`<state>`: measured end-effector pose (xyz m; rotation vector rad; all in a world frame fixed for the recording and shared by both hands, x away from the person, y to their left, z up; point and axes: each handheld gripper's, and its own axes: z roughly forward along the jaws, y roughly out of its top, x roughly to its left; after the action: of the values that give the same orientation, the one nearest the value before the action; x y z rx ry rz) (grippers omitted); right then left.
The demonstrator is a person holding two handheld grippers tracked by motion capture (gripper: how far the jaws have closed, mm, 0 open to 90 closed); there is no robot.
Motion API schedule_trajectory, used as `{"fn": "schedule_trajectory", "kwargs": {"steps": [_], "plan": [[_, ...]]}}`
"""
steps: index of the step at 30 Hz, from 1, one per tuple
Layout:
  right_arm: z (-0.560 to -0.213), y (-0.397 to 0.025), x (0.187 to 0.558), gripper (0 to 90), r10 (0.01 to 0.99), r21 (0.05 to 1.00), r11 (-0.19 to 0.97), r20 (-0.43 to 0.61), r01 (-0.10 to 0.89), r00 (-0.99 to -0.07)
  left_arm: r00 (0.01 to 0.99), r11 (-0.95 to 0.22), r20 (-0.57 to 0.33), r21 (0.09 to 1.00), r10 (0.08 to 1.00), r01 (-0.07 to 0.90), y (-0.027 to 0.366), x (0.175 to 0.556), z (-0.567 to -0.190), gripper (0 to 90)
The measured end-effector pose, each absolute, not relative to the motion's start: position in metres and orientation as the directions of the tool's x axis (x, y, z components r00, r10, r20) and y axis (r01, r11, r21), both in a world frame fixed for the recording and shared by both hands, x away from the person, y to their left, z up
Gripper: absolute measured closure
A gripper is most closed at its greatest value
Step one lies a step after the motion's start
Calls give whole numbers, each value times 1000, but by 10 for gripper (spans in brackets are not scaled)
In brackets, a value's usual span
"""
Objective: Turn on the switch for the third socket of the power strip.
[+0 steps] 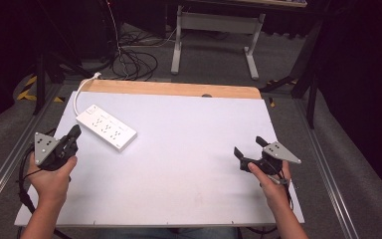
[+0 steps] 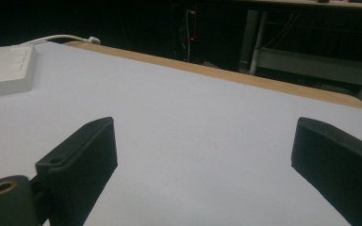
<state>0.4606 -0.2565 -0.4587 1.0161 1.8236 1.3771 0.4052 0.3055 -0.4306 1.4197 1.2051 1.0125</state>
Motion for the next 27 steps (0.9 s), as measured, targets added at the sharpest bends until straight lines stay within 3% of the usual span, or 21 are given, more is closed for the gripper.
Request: {"fn": "schedule_trajectory", "kwargs": {"steps": [27], "plan": [[-460, -255, 462, 79, 862, 964, 169, -43, 206, -505, 251, -96, 25, 956, 968, 276, 281, 443, -430, 900]]}}
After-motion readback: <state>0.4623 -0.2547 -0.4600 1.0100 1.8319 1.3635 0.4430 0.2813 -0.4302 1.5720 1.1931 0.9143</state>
